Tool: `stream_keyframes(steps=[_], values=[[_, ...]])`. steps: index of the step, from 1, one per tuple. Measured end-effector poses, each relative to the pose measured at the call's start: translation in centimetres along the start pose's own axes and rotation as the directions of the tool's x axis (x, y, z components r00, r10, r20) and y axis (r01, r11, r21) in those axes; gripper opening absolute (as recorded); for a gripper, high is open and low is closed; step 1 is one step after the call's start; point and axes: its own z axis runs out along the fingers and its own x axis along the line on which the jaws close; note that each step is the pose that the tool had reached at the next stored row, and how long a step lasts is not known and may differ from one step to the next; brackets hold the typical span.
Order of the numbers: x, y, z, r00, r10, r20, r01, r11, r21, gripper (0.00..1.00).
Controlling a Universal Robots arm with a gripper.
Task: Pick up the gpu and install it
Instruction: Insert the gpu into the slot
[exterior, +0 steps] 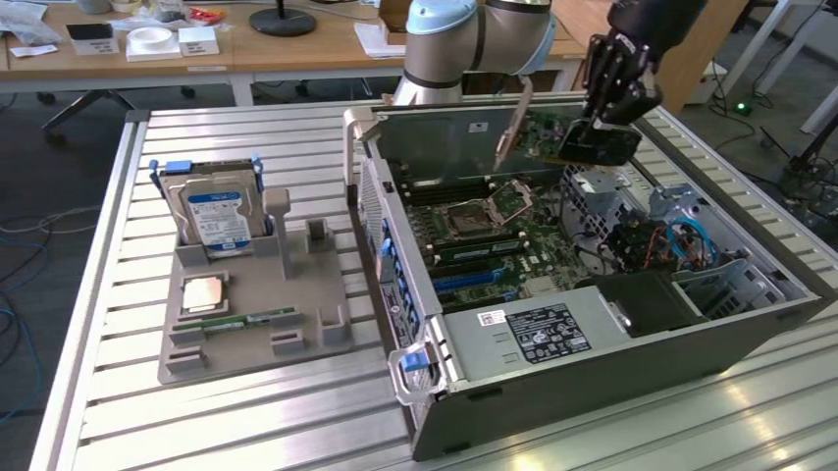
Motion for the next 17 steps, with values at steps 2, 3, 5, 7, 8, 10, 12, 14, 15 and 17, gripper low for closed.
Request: stream_keyframes(steps=[2,3,5,7,8,10,12,14,15,17], values=[[0.00,0.00,0.02,0.9994,-0.036,-0.0021,0.036,0.9994,-0.0008,0.27],[0.00,0.00,0.02,0.9985,-0.054,-0.0032,0.054,0.9985,-0.0013,0.27],[0.00,0.00,0.04,0.9958,-0.091,-0.0054,0.091,0.9958,-0.0022,0.27],[0.00,0.00,0.05,0.9919,-0.127,-0.0074,0.127,0.9919,-0.0032,0.27],[0.00,0.00,0.05,0.9894,-0.145,-0.0085,0.145,0.9895,-0.0038,0.27],[0.00,0.00,0.05,0.9866,-0.163,-0.0095,0.163,0.9866,-0.0044,0.27],[0.00,0.00,0.06,0.9863,-0.165,-0.0096,0.165,0.9864,-0.0044,0.27],[0.00,0.00,0.06,0.9862,-0.165,-0.0096,0.165,0.9862,-0.0044,0.27],[0.00,0.02,0.12,0.9860,-0.167,-0.0093,0.167,0.9860,-0.0025,0.27],[0.04,0.13,0.24,0.9855,-0.169,-0.0088,0.169,0.9855,0.0103,0.27]])
